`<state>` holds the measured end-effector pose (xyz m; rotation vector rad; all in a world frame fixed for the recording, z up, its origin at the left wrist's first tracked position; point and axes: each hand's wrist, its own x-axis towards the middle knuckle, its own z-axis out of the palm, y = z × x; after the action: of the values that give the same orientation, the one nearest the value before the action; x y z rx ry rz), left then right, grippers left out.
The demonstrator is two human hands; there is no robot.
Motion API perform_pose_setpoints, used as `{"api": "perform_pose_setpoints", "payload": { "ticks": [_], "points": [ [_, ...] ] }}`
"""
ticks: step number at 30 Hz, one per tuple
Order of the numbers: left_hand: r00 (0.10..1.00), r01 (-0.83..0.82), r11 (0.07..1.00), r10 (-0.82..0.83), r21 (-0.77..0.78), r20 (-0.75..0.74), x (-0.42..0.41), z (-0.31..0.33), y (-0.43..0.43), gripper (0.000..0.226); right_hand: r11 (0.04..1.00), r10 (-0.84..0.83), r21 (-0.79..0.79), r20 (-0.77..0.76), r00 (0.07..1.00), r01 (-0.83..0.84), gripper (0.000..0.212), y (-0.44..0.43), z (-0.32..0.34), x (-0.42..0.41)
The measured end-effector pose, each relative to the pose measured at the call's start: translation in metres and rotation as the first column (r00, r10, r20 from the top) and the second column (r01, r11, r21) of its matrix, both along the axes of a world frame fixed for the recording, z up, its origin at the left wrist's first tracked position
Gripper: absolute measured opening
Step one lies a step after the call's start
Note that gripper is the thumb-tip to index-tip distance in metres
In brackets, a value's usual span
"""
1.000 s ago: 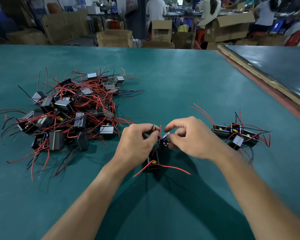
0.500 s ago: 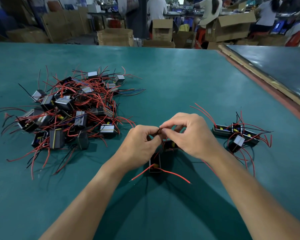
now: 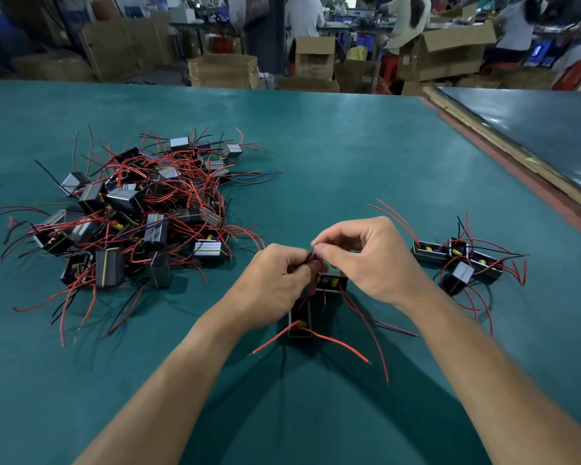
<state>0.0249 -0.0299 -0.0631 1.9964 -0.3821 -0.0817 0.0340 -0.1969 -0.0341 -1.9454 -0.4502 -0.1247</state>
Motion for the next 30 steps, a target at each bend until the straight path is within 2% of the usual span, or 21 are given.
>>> {"api": "perform_pose_setpoints", "payload": {
  "ticks": [5, 12, 17, 26, 30],
  "points": [
    [1.0, -0.022, 0.999, 0.022, 0.047, -0.006, -0.002, 0.002, 0.0, 0.034, 0.999, 0.052, -0.004, -0.014, 0.999, -0.052, 0.013, -0.001, 0.0, 0.0],
    [0.998, -0.019, 0.999, 0.017, -0.038, -0.053, -0.003, 0.004, 0.001, 0.033, 1.0, 0.014, 0.002, -0.031, 0.999, -0.014, 0.02, -0.003, -0.003, 0.004],
    [0.997, -0.072, 0.992, 0.068, -0.1, -0.038, -0.005, 0.012, 0.0, 0.023, 1.0, -0.011, -0.02, 0.0, 1.0, 0.011, 0.017, -0.003, -0.004, 0.004],
    [0.98, -0.081, 0.986, 0.052, -0.149, -0.193, -0.01, 0.023, -0.001, 0.023, 0.997, -0.062, -0.049, 0.112, 0.992, 0.067, 0.023, -0.003, -0.004, 0.003],
    [0.974, -0.102, 0.984, 0.07, -0.144, -0.215, -0.01, 0.024, -0.002, 0.025, 0.997, -0.036, -0.071, 0.101, 0.994, 0.043, 0.024, -0.004, -0.002, 0.001]
  ]
}}
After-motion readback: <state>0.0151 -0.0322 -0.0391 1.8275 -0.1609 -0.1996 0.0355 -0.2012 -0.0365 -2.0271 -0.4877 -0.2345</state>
